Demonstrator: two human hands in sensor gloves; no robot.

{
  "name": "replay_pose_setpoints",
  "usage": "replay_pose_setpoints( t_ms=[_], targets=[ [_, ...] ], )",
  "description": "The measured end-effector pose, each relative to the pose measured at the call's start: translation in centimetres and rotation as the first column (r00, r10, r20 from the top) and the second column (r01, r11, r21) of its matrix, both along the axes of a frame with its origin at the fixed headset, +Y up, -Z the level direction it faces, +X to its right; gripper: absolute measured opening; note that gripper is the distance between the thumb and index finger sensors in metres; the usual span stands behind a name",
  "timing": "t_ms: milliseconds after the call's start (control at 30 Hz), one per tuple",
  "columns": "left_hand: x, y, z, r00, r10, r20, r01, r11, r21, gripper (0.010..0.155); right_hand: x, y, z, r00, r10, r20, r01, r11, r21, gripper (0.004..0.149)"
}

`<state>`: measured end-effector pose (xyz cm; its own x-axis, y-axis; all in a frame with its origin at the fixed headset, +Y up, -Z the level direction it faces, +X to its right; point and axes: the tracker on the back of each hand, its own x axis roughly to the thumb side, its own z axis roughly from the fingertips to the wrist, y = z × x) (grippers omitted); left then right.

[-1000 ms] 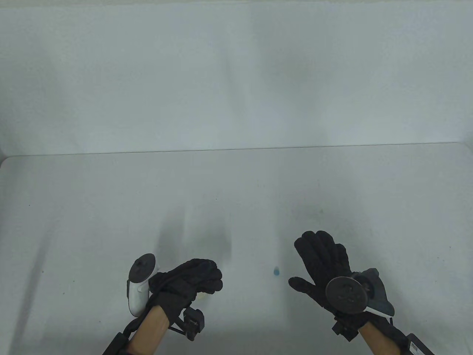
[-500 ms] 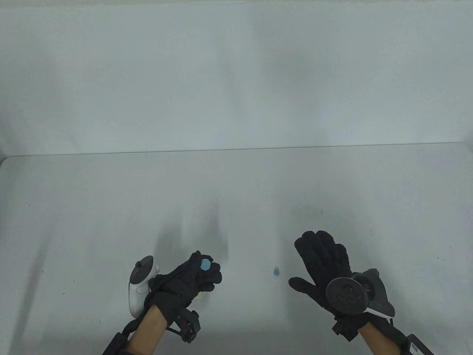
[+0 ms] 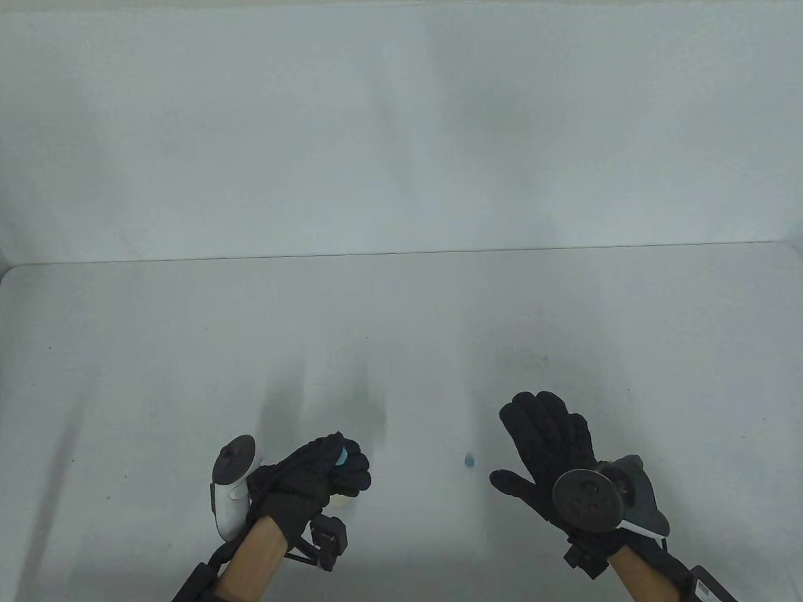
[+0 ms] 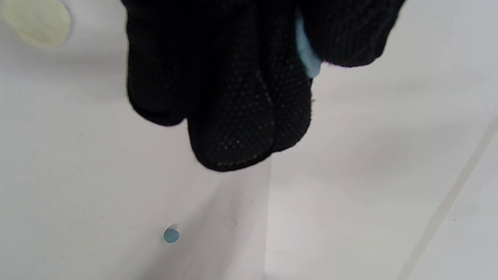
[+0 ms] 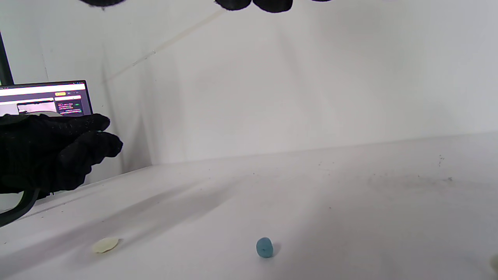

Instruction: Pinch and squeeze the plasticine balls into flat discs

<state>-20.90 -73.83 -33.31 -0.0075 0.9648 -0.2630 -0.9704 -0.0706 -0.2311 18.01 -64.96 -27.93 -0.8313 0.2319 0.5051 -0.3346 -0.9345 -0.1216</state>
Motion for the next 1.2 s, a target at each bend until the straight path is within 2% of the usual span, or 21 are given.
replay_pose_setpoints(
  t_ms=[100,167,233,300,467,633,667,933,1133,1200],
  targets=[
    [0.0,0.1,-0.1,1.0,-0.005,0.019,0.004,1.0,0.013,0.046,0.0,0.0,0.0,1.0,-0.003,-0.002,0.003,1.0,0.002,0.083],
    [0.1,-0.1,-0.1,0.998,0.055,0.041,-0.056,0.998,0.019,0.051,0.0,0.0,0.0,1.0,0.001,-0.002,-0.001,1.0,0.0,0.083],
    [0.4,-0.2,-0.1,0.981,0.146,0.13,-0.147,0.989,-0.001,0.081,0.0,0.0,0.0,1.0,-0.003,-0.003,0.003,1.0,0.005,0.083],
    [0.6,-0.3,-0.1,0.973,0.186,0.136,-0.187,0.982,-0.003,0.089,0.0,0.0,0.0,1.0,-0.004,-0.004,0.004,1.0,0.004,0.082],
    [0.8,-0.4,-0.2,0.972,0.175,0.157,-0.177,0.984,0.001,0.083,0.0,0.1,0.0,1.0,-0.005,-0.002,0.005,1.0,0.006,0.083],
    [0.7,-0.1,-0.3,0.987,0.076,0.143,-0.081,0.996,0.029,0.051,0.0,0.0,0.0,1.0,-0.003,-0.002,0.003,1.0,0.003,0.082],
    [0.6,0.0,-0.4,0.992,0.047,0.121,-0.055,0.997,0.061,0.049,0.0,0.0,0.0,1.0,-0.004,-0.003,0.004,1.0,0.002,0.082],
    [0.8,0.6,-0.2,0.989,-0.006,0.149,-0.005,0.997,0.077,0.047,0.0,0.0,0.0,1.0,-0.004,-0.005,0.004,1.0,0.001,0.083],
    [0.6,1.2,-0.3,0.98,-0.183,0.077,0.173,0.978,0.116,0.047,0.0,0.2,0.1,1.0,-0.009,-0.009,0.009,1.0,0.008,0.083],
    [0.5,1.3,-0.2,0.975,-0.211,0.064,0.203,0.972,0.115,0.055,0.0,0.2,0.1,1.0,-0.009,-0.009,0.009,1.0,0.01,0.082]
  ],
)
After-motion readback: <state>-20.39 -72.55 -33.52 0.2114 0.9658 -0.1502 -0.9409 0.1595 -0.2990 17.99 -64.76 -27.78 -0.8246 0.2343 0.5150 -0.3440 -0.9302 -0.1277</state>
